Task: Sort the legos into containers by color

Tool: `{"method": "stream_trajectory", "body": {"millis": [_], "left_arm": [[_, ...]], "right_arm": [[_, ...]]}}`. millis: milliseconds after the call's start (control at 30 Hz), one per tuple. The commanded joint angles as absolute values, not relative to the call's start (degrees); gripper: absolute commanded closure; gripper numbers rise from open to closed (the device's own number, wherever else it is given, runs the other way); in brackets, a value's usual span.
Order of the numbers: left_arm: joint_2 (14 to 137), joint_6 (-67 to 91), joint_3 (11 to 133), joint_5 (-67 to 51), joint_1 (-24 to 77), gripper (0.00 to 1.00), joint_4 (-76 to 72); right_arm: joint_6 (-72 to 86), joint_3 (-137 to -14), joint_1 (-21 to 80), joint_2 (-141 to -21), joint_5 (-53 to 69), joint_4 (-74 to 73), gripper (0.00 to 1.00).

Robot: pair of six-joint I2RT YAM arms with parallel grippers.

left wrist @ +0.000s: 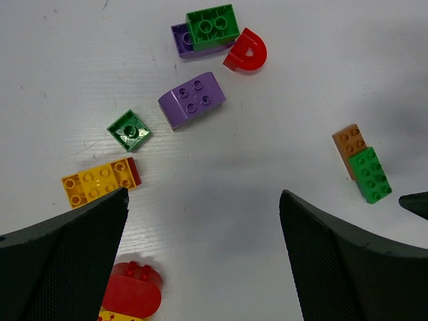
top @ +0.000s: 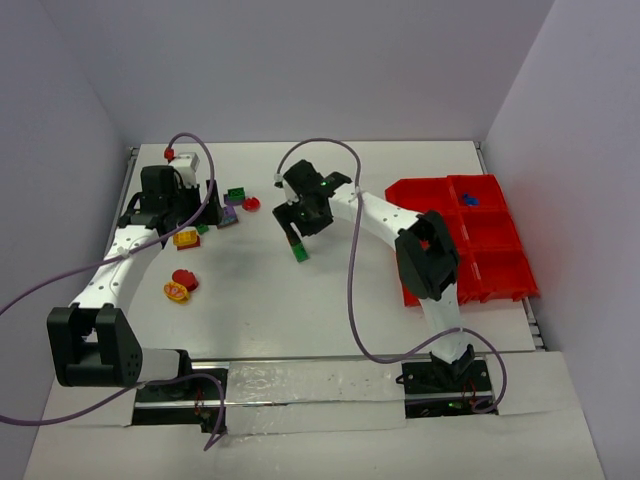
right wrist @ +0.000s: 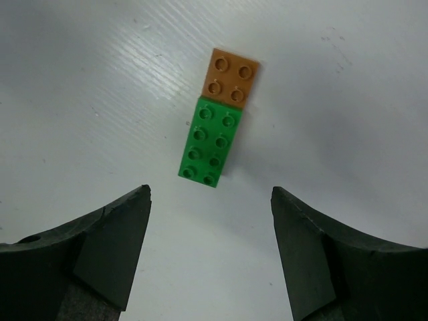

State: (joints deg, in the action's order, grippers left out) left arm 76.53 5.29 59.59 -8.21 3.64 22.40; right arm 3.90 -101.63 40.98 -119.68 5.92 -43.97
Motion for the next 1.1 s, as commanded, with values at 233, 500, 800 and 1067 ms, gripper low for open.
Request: {"method": "stream_trajectory", "body": {"millis": [233,500,800,1067], "left_arm": [[76.6,4.9,60.4,-9.2,3.3,0.01,19.6],[76.7,4.8,60.0,-9.5,3.4,0.01,19.2],[78.8,6.3,60.3,-17.6,3.4,0.01,19.1],[80.3,14.3,58.5,-33.0,3.5,0.02,15.5]], "right_arm": [[6.8,-109.0,43.5,-128.5,1.6,-47.7,0.24],[6.6,-106.0,43.5,-128.5,0.1,-46.4,0.46],[5.0,-103.3,42.2,-126.2,6.1,-45.5,0.97],[-1.4,-91.7,41.4,-112.5,14.6,-35.5,1.0]]}}
